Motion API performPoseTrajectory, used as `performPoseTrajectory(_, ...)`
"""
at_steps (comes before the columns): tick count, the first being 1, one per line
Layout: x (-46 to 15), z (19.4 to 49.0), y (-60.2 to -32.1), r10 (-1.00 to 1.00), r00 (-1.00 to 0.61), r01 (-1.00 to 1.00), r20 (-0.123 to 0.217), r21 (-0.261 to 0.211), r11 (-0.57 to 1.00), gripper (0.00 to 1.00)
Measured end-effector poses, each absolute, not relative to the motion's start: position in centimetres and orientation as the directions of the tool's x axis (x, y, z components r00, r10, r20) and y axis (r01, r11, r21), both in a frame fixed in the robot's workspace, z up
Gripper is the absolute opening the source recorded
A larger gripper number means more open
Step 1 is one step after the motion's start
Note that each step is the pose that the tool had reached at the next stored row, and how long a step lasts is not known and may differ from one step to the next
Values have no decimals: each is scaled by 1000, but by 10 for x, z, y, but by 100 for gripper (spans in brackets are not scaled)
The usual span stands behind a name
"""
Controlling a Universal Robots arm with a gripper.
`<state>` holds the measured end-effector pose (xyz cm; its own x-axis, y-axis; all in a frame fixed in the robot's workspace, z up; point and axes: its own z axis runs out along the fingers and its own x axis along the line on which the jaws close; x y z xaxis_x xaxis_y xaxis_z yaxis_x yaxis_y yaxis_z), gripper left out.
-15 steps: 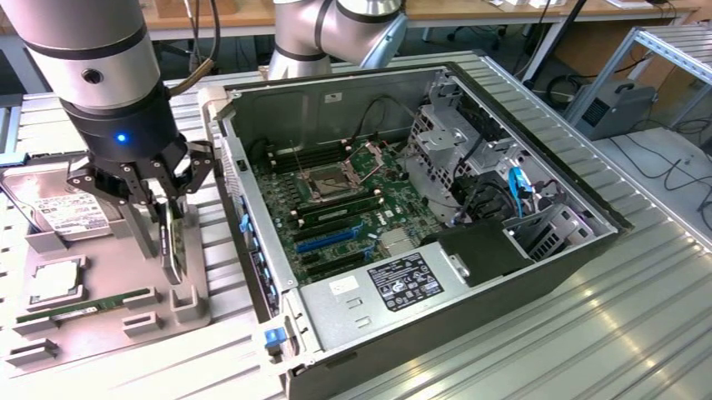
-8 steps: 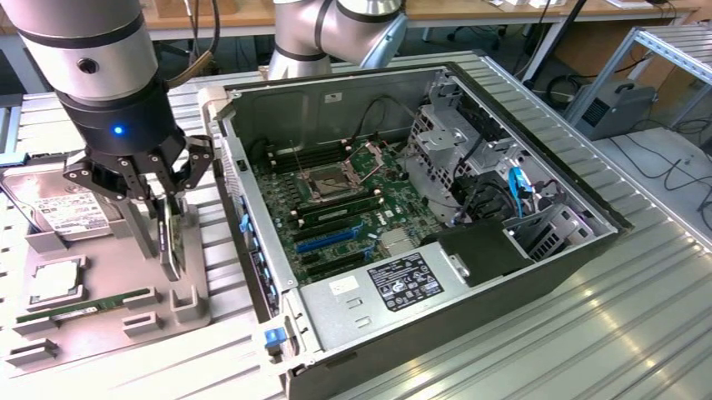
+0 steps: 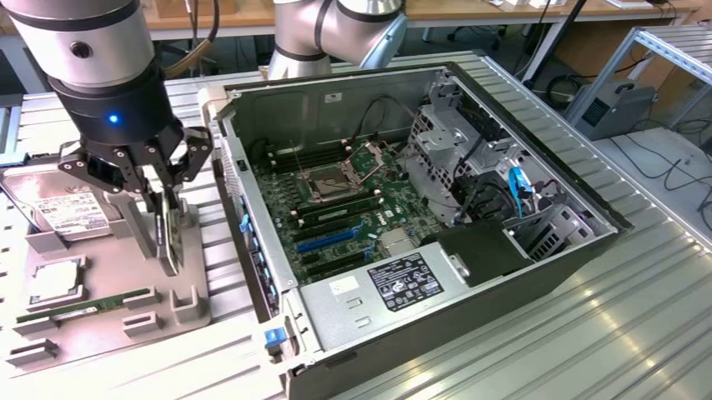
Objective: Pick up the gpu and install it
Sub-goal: 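Pick up the gpu and move the gpu toward the slot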
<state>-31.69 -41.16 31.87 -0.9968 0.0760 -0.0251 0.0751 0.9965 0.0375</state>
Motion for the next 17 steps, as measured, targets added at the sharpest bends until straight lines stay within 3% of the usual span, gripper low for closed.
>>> performPoseTrajectory(17, -317, 344, -410, 76, -997, 75, -25, 36, 997, 27)
